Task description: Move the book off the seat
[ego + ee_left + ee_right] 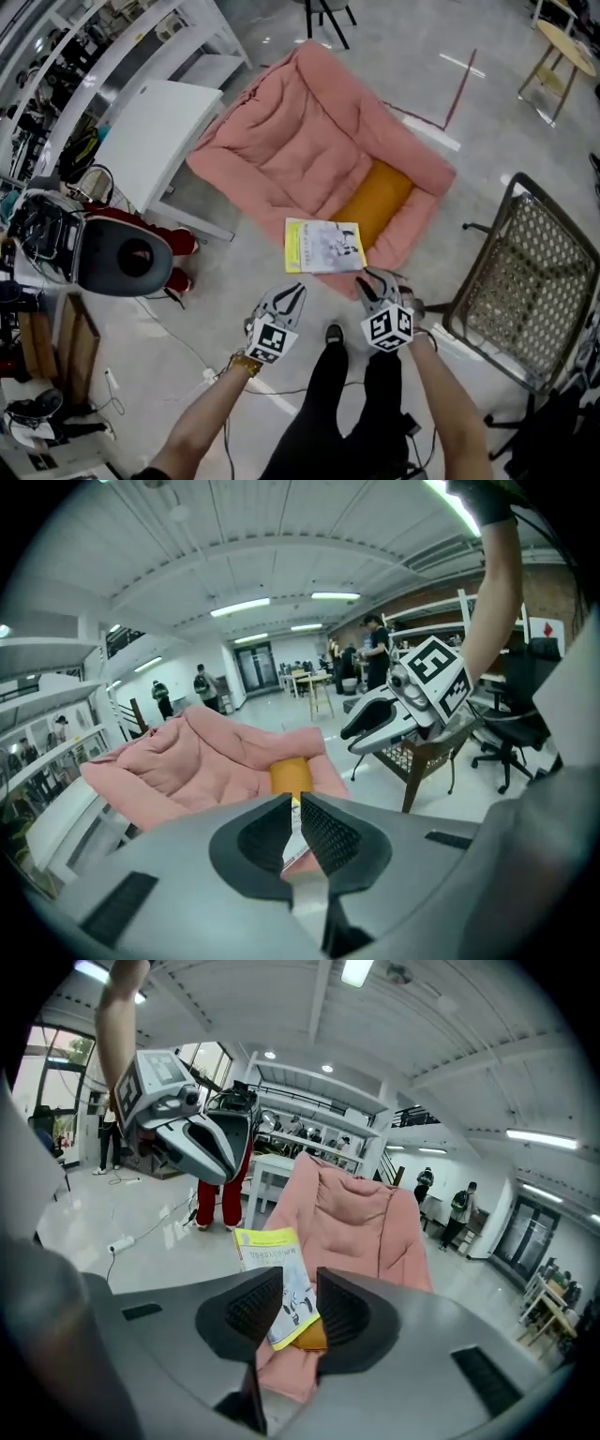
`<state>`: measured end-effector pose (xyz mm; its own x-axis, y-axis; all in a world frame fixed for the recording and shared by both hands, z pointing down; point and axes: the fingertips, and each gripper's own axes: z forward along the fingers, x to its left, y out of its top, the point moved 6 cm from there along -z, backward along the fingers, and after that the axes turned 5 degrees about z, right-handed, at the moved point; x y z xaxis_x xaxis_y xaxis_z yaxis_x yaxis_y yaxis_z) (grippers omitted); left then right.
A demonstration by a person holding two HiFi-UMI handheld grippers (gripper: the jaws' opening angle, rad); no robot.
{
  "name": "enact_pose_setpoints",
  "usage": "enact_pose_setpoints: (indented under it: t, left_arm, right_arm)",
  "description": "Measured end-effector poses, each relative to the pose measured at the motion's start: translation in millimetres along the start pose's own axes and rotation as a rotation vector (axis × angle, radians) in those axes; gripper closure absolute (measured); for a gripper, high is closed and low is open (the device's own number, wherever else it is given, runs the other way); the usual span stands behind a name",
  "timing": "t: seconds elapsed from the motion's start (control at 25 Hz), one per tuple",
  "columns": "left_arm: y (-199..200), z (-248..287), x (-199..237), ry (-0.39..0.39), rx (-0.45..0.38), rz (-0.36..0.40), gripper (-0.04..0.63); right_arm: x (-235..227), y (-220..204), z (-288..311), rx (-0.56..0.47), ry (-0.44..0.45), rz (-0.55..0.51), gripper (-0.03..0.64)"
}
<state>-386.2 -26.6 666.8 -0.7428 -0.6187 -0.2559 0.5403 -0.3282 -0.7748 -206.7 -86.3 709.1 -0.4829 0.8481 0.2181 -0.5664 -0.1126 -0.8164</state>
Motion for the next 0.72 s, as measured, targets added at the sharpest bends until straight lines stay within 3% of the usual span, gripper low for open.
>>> enact_pose_setpoints:
  t: [0.16, 0.24, 0.48, 0.72]
  left_arm:
    - [-30, 26, 11, -0.062, 0.083, 0.124, 0.574]
    - [-44, 39, 18, -0.087, 0.115, 0.173, 0.537]
    - [-83, 67, 26, -0.152, 0.200, 0.232, 0.443]
    - [-108, 89, 25, -0.193, 0.271, 0.397, 0.402]
  right_arm:
    - [1, -33, 33, 0.074, 0.020, -0.075, 0.496]
    - [1, -50, 47, 0.110, 0.028, -0.112, 0.486]
    - [11, -84, 78, 0.195, 0.049, -0.183, 0.468]
    - [18, -105, 104, 0.256, 0.071, -0.242, 0.453]
